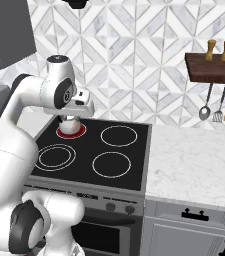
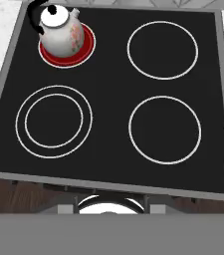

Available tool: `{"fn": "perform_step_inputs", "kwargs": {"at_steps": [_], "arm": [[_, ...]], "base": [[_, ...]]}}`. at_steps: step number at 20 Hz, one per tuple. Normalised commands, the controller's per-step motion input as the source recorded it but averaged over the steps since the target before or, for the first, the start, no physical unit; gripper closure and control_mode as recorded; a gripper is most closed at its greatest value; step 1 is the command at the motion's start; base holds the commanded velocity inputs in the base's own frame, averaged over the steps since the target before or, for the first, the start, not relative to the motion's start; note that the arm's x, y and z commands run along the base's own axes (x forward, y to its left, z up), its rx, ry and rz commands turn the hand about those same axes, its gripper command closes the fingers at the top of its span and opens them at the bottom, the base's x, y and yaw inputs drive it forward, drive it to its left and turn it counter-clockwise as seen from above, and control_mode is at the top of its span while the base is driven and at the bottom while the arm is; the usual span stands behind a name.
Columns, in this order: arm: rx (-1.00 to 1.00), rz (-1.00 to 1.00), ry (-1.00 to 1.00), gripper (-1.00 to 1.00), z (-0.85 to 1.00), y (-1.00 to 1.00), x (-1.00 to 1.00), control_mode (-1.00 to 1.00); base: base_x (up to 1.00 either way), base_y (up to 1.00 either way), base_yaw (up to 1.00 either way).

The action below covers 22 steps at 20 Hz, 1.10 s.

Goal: Turn off the rear left burner of the stove.

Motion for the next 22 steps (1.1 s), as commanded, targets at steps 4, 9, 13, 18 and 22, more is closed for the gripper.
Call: {"fn": "perform_step_inputs", "kwargs": {"at_steps": [4,9,13,18,22], "arm": [[-0.12,0.02,0.03,-1.00,-0.19,0.13,-0.05,-1.00],[-0.33,0.13,0.05,-1.00,-0.61,0.49,-0.35,-1.00],[-0.46,0.26,0.07,-1.00,-0.72,0.83,-0.48,-1.00],[-0.57,0.37,0.10,-1.00,-0.73,1.00,-0.52,-1.00],[-0.59,0.42,0.09,-1.00,-0.81,1.00,-0.38,-1.00]], "base": [[0.00,0.00,0.00],[0.00,0.00,0.00],[0.00,0.00,0.00],[0.00,0.00,0.00],[0.00,0.00,0.00]]}}
